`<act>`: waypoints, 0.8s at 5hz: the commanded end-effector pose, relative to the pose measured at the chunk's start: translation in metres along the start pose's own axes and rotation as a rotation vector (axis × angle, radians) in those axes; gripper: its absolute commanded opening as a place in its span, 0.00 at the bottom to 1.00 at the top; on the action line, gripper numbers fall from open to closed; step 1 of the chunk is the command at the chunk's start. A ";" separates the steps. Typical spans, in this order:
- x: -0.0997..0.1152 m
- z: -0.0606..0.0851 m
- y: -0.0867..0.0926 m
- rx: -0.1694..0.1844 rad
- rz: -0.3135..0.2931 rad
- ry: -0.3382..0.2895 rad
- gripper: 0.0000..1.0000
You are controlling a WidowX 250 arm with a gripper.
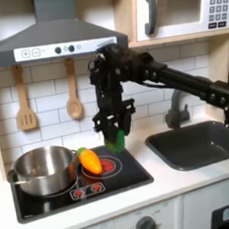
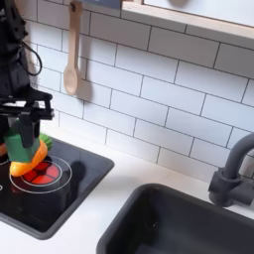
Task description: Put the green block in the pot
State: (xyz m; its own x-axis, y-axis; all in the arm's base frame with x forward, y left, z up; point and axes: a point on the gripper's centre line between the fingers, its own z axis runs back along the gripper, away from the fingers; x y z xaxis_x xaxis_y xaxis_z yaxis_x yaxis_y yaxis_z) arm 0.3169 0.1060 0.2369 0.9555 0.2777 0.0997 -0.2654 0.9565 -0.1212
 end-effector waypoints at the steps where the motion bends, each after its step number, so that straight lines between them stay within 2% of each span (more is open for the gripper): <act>1: 0.008 0.006 0.015 0.010 0.040 -0.025 0.00; 4: 0.017 0.006 0.035 0.021 0.078 -0.030 0.00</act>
State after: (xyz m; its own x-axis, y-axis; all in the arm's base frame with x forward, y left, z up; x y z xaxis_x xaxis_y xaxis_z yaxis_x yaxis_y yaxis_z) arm 0.3240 0.1460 0.2382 0.9262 0.3593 0.1142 -0.3479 0.9313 -0.1082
